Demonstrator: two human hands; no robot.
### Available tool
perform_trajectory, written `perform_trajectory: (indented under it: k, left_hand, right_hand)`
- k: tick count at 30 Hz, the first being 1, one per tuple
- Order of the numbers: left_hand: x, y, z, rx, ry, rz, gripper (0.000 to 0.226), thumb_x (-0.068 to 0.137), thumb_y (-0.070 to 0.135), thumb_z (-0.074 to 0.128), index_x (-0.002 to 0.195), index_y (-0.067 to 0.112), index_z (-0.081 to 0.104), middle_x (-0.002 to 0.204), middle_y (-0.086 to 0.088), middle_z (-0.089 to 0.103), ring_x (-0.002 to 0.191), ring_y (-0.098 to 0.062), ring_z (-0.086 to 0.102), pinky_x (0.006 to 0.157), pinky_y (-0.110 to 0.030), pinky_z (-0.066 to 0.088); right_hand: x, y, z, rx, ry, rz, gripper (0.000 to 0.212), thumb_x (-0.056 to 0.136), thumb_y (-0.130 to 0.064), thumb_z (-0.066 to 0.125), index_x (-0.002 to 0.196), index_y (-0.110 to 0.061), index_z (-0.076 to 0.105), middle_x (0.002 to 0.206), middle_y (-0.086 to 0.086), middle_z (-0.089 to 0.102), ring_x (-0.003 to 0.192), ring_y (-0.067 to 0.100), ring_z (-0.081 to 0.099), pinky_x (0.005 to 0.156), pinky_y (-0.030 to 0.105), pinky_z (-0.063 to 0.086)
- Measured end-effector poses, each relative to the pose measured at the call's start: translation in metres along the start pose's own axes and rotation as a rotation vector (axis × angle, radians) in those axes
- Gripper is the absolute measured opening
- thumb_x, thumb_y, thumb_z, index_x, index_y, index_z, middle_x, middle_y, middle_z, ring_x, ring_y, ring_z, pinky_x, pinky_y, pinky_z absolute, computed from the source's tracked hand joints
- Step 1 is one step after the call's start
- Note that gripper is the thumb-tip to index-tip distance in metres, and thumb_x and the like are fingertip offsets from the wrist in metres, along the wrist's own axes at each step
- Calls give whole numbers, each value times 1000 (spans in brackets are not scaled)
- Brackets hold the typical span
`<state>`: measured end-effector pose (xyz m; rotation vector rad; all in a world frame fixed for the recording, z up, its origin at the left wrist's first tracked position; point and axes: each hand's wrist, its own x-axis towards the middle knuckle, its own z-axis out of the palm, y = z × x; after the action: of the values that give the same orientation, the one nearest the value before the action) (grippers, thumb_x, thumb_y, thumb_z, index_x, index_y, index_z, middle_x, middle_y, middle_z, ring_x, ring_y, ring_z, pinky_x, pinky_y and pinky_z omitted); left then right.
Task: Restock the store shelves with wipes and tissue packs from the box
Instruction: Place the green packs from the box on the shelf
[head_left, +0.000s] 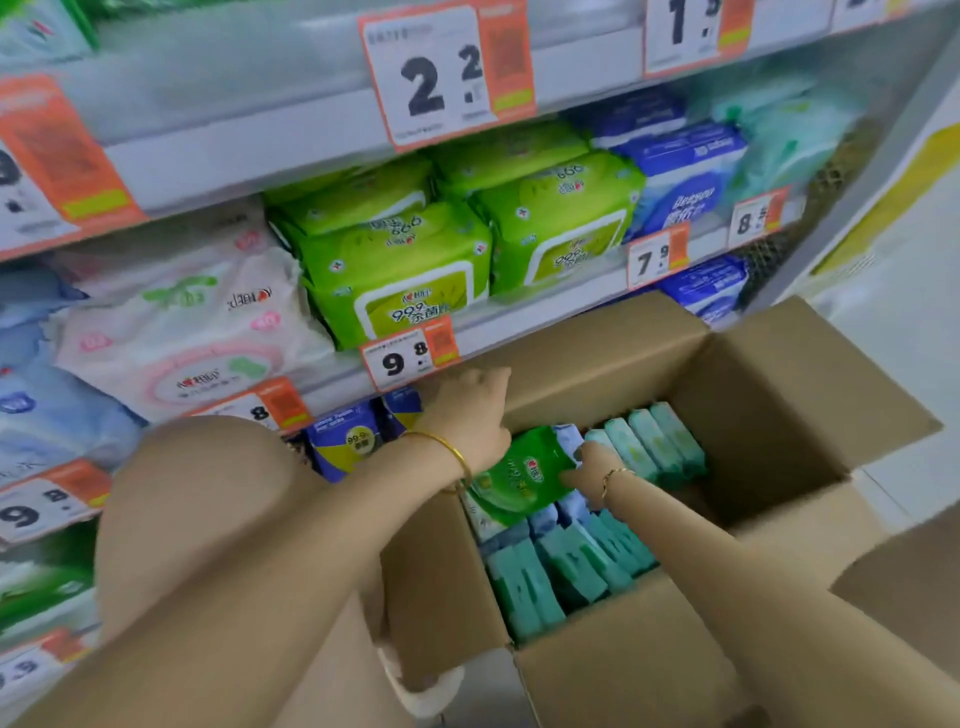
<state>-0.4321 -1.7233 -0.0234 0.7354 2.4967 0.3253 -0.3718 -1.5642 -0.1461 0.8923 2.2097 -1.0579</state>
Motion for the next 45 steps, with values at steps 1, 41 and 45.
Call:
perform_trajectory:
  k: [1, 41, 45]
  left_hand:
    - [1, -1, 3, 23, -8, 9, 68, 90, 13, 47, 149, 15, 13, 149, -15, 28, 135, -33, 31, 111, -43, 32]
    - [-180, -71, -261, -914, 1129, 175, 24, 85, 0, 60, 108, -5, 61, 89, -7, 67, 73, -10, 64, 79, -30, 56]
    - [-162, -101, -278, -794, 1185, 11, 51, 57, 10, 54, 106, 0, 67, 100, -21, 69, 93, -33, 66, 87, -41, 53]
  right_hand:
    - [8, 3, 8, 34, -4, 36, 14, 89, -10, 55, 87, 1, 45, 78, 13, 42, 73, 24, 46, 65, 34, 46]
    - [-266, -345, -97, 305, -135, -1170, 23, 86, -5, 62, 109, -5, 59, 80, -5, 71, 55, 3, 66, 49, 23, 57]
    - [-250, -400, -79, 310, -20, -1140, 36, 86, -2, 62, 119, 8, 51, 109, 20, 65, 66, 19, 67, 60, 36, 57]
